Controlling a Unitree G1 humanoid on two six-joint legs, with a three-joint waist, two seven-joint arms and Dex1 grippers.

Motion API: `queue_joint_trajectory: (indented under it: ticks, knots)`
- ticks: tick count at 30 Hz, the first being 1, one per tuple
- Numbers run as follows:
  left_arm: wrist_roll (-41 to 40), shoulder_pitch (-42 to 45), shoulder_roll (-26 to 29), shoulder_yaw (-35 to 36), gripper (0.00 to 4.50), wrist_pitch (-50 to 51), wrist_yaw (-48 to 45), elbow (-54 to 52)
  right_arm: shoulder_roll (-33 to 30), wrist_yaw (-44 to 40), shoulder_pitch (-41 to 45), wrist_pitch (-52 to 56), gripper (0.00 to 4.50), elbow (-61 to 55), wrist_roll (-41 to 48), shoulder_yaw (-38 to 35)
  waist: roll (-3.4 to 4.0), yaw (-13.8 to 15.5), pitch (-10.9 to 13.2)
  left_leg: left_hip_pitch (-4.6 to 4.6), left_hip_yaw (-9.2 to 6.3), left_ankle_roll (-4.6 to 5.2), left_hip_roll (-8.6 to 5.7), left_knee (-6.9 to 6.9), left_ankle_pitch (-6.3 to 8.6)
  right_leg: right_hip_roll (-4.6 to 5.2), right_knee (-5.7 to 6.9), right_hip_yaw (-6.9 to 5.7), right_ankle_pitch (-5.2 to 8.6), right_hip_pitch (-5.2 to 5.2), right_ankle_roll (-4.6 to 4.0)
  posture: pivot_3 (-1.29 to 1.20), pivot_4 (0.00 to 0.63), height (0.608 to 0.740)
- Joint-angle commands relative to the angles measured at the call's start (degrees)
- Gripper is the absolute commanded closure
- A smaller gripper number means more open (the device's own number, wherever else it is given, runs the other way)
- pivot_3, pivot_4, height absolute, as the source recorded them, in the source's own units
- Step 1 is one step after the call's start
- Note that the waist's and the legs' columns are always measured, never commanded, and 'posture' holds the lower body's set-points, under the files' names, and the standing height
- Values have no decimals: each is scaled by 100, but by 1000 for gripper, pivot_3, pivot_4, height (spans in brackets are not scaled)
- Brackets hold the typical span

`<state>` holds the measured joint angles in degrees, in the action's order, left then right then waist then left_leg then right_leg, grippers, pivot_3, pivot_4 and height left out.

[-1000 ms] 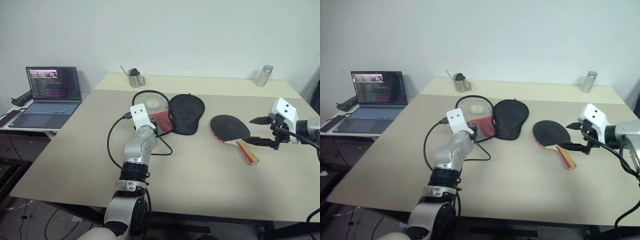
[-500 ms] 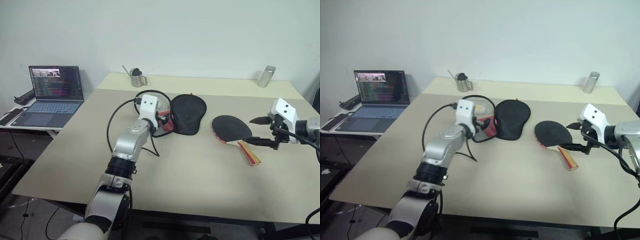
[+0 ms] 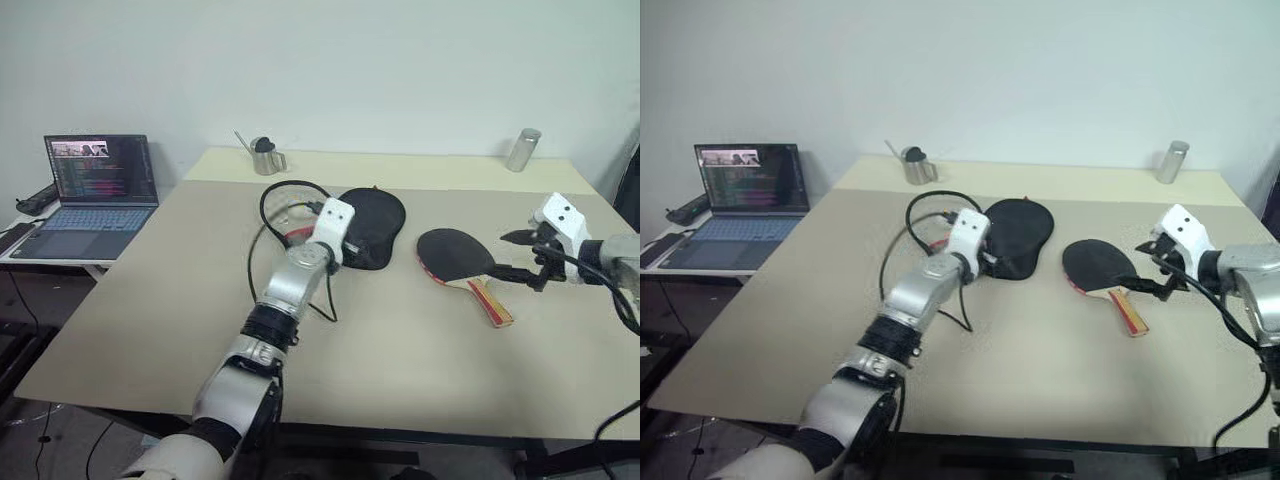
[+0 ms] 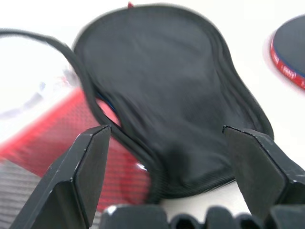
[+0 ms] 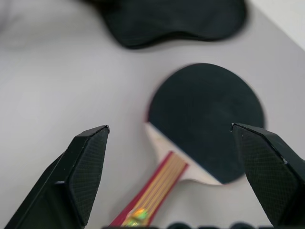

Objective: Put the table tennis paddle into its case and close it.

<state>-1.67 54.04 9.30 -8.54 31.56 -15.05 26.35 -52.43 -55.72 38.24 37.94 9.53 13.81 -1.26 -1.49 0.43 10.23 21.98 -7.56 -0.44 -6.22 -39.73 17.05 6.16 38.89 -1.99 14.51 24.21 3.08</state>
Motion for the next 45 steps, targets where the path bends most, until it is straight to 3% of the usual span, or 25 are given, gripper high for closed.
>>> queue_joint_trajectory:
  ticks: [1,7,12,18,26,29,36,38,45]
  knots:
    - [-250,-251,787,32,422,347,-1117,-1130,401,1173,161,1263,0,-121,-143,-265,2,-32,-1,0,-1,0,1,3,0,0,1,1,-1,2,-2,0,150,740]
    - [-866,-752,2306,197,422,729,-2883,-2123,978,2014,-248,2545,0,-860,59,-623,7,-37,-1,11,-9,0,-5,3,0,0,-4,-1,-1,12,-4,0,150,740]
    - [-994,-1083,2841,328,422,747,-3293,-2330,1454,2607,-406,2946,0,-1033,77,-789,8,-36,-2,7,-18,2,-7,1,0,0,-4,-6,-1,5,-4,0,150,740]
    - [-1038,-1364,2964,511,422,985,-3071,-2594,2052,3411,-340,2776,0,-584,-116,-861,10,-57,-2,0,-15,3,-7,4,0,-1,1,0,-1,4,-5,0,150,740]
    - [-1057,-1482,2906,586,422,1243,-2807,-2898,2617,3835,66,2050,0,456,-264,-707,8,-110,-4,-16,-10,3,-4,4,0,-7,3,6,-5,-5,-10,0,150,740]
    - [-1081,-1488,2891,609,394,1295,-2715,-2945,2786,3889,223,1865,613,658,-290,-634,5,-189,-5,-22,-10,4,-3,3,0,-10,4,9,-13,-9,-10,0,150,740]
    - [-1125,-1530,2936,655,394,1331,-2589,-2998,2945,3952,286,1747,2947,775,-399,-537,6,-280,-5,-25,1,4,12,5,0,-28,8,23,-17,-2,-11,0,150,740]
    - [-1131,-1549,2950,677,394,1342,-2567,-3011,3017,4060,329,1708,3418,767,-426,-579,6,-282,-5,-25,4,4,13,5,0,-30,7,28,-17,-1,-11,0,150,740]
    - [-1058,-1523,3053,746,394,1252,-2472,-2807,3402,4508,1103,1641,3416,730,-318,-901,14,-299,0,-28,31,4,21,12,0,-44,12,64,-23,19,-17,0,150,740]
